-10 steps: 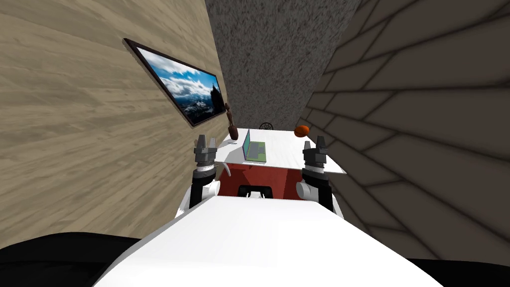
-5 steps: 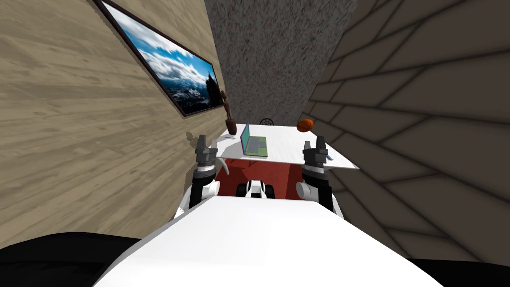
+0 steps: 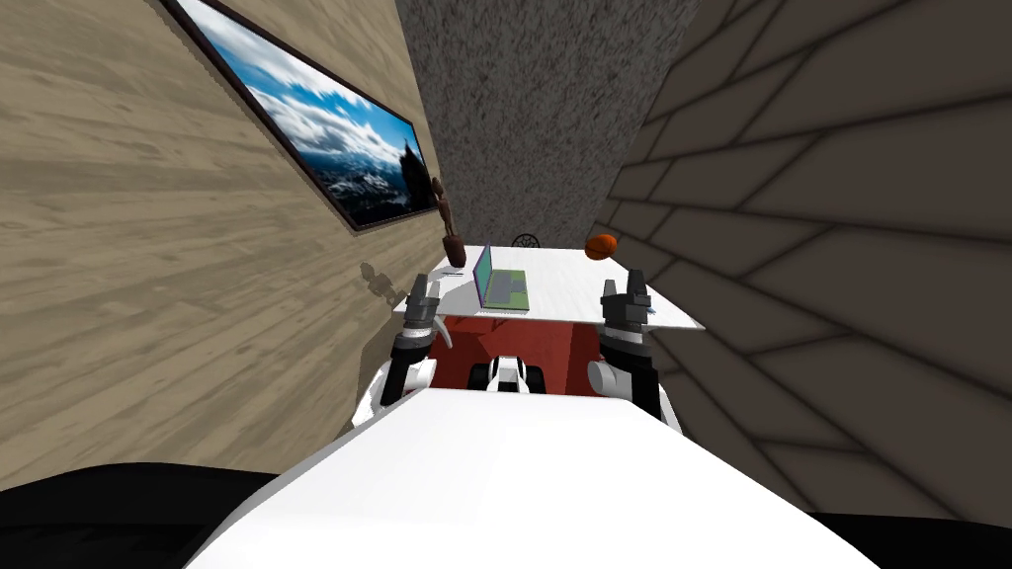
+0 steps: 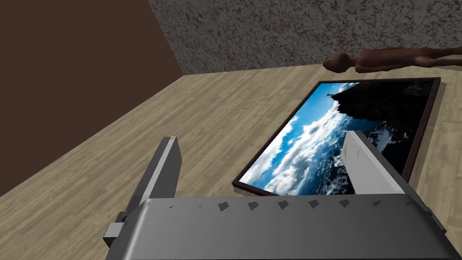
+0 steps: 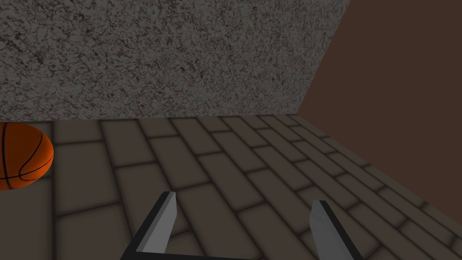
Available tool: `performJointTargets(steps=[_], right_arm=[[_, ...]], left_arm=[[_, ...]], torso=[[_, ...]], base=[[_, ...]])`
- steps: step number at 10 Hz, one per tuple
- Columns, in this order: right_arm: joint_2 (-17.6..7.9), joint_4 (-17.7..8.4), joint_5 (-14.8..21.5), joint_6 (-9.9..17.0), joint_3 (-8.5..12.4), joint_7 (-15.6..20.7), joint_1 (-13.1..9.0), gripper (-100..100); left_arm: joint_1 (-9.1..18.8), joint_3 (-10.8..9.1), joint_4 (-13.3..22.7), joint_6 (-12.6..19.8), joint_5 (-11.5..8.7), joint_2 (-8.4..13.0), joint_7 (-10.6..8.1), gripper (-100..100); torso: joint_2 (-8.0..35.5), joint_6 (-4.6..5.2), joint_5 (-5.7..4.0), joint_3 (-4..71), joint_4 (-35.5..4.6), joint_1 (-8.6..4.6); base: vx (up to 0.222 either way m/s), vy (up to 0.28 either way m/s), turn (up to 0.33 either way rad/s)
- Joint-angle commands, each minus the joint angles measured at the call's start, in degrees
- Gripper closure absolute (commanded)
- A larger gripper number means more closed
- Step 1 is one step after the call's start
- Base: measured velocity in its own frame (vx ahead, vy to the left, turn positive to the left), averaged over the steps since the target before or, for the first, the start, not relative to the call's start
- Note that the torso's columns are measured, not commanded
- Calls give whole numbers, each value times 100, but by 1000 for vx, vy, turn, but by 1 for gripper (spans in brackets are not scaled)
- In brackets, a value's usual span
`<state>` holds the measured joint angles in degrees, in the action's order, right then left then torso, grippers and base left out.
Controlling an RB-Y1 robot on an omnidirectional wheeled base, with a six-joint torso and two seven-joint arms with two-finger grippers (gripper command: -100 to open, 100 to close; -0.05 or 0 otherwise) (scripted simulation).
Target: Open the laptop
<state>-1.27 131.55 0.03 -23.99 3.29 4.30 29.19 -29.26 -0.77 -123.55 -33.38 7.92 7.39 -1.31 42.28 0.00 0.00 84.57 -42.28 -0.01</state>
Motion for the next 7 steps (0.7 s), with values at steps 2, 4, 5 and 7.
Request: performJointTargets(steps=[2,4,5,7], right_arm=[[0,0,0,0,0,0,0,0],[0,0,0,0,0,0,0,0],[0,0,0,0,0,0,0,0],[0,0,0,0,0,0,0,0]], left_arm=[[114,111,455,41,176,11,182,-100],[197,150,734,62,266,13,272,-100],[223,162,821,69,294,14,300,-100],[297,196,1066,88,372,23,378,-100]], torso=[[1,0,0,-1,0,0],[1,1,0,-1,-1,1],[1,0,0,-1,0,0],[0,1,0,0,0,1]], base=[[10,5,-52],[9,4,-75],[7,4,-39],[8,4,-59]])
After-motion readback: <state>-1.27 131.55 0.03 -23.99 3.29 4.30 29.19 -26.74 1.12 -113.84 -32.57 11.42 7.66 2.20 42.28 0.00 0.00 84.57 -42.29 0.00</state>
